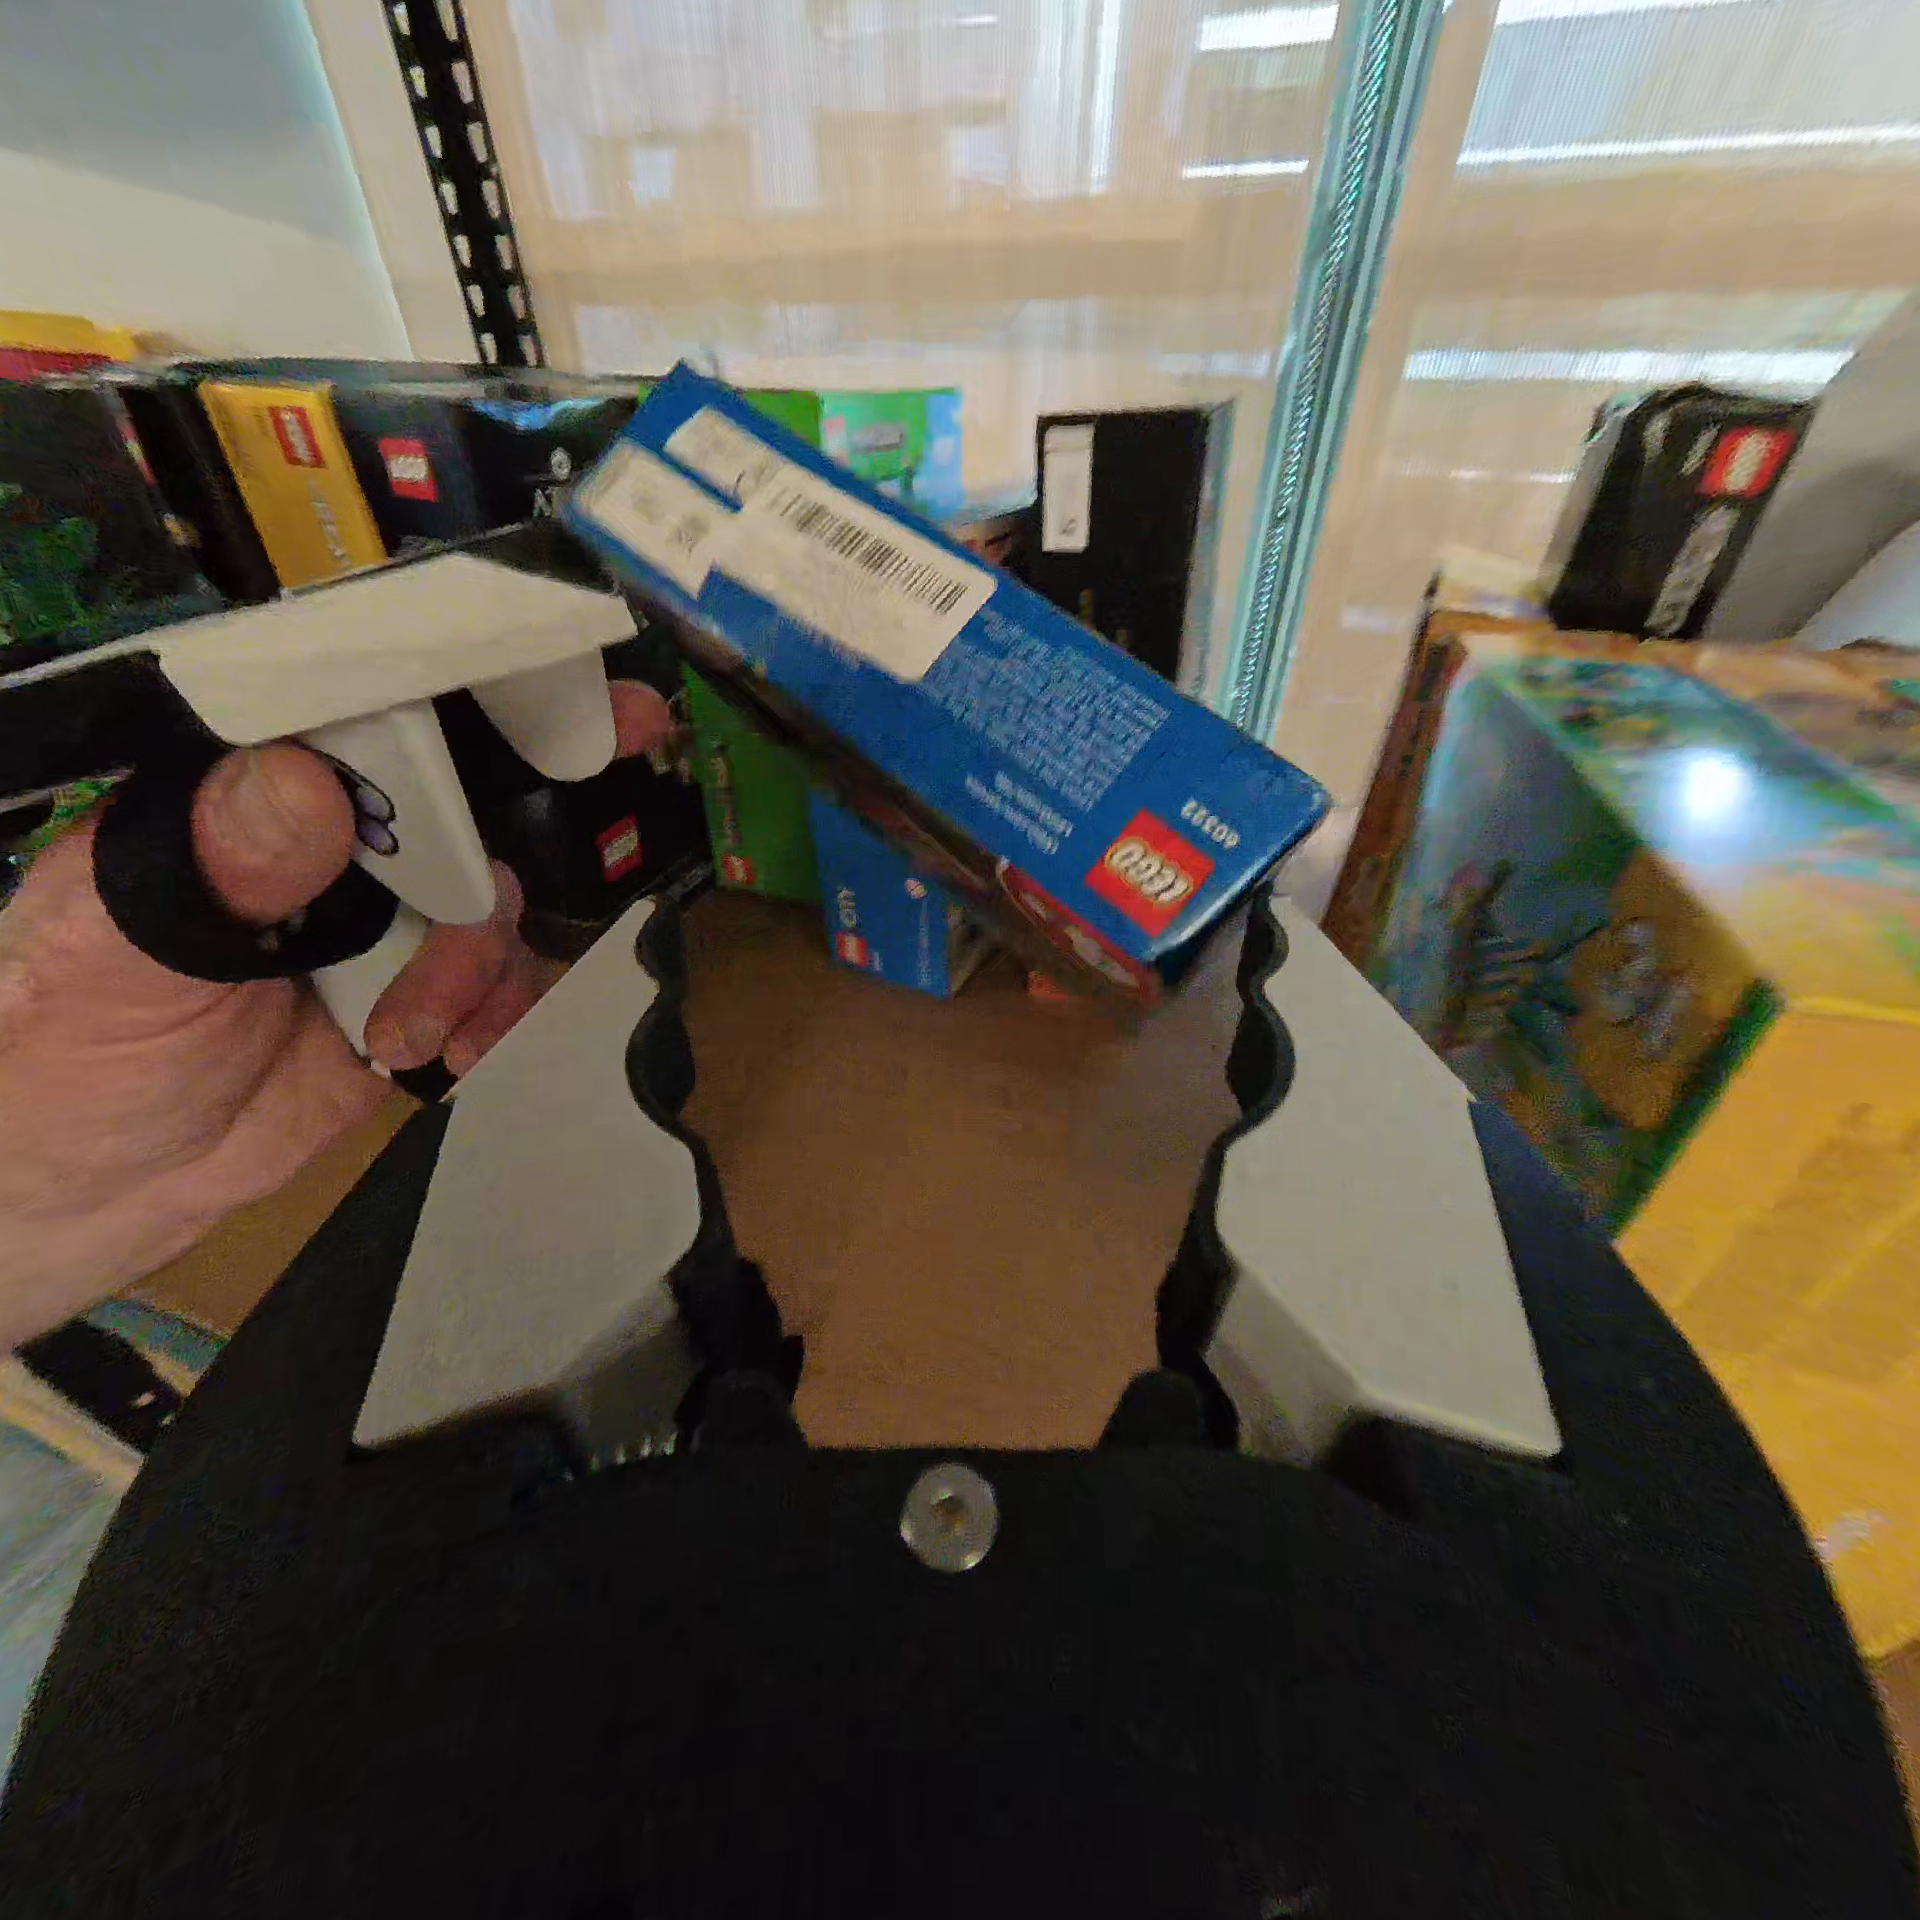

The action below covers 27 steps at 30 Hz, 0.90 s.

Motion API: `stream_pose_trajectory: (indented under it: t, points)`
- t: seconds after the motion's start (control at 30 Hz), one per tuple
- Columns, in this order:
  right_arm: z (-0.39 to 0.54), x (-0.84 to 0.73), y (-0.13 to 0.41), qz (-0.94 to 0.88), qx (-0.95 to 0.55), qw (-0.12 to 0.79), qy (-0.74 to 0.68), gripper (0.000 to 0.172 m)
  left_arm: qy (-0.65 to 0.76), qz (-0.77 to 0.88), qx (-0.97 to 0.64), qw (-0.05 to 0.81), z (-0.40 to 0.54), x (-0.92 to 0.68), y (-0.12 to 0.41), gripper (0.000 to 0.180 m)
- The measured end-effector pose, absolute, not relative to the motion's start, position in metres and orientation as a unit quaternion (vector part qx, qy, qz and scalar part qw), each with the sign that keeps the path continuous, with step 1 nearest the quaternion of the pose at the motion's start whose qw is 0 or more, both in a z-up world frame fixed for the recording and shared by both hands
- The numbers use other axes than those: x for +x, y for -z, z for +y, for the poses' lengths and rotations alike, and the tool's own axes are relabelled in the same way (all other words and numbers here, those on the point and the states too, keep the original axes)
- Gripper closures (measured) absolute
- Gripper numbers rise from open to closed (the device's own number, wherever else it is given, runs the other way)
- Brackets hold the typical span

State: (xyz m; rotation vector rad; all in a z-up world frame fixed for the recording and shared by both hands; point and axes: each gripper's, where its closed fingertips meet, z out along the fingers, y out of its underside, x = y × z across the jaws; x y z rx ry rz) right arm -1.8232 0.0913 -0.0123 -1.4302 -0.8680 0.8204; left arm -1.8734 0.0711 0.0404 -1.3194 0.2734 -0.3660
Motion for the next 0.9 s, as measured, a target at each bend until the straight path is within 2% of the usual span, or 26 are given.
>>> stream_pose_trajectory:
  t: [0.2,0.3,0.5,0.6,0.73,0.9]
  points:
    - [0.067,-1.856,0.088,-0.374,-0.665,0.521,-0.382,0.072,0.153,0.106,-0.663,0.725,0.055,-1.907,0.019,0.098]
    - [0.054,-1.867,0.105,-0.368,-0.665,0.516,-0.396,0.075,0.141,0.109,-0.664,0.726,0.048,-1.922,0.034,0.103]
    - [0.034,-1.877,0.115,-0.385,-0.668,0.493,-0.403,0.078,0.133,0.137,-0.657,0.729,0.032,-1.929,0.029,0.106]
    - [0.016,-1.89,0.137,-0.402,-0.681,0.45,-0.415,0.078,0.106,0.182,-0.651,0.729,0.026,-1.92,0.02,0.108]
    - [-0.011,-1.909,0.16,-0.411,-0.689,0.4,-0.443,0.082,0.055,0.268,-0.659,0.7,0.031,-1.901,0.015,0.113]
    - [-0.036,-1.92,0.164,-0.426,-0.688,0.367,-0.458,0.086,0.026,0.327,-0.689,0.646,0.059,-1.891,0.024,0.113]
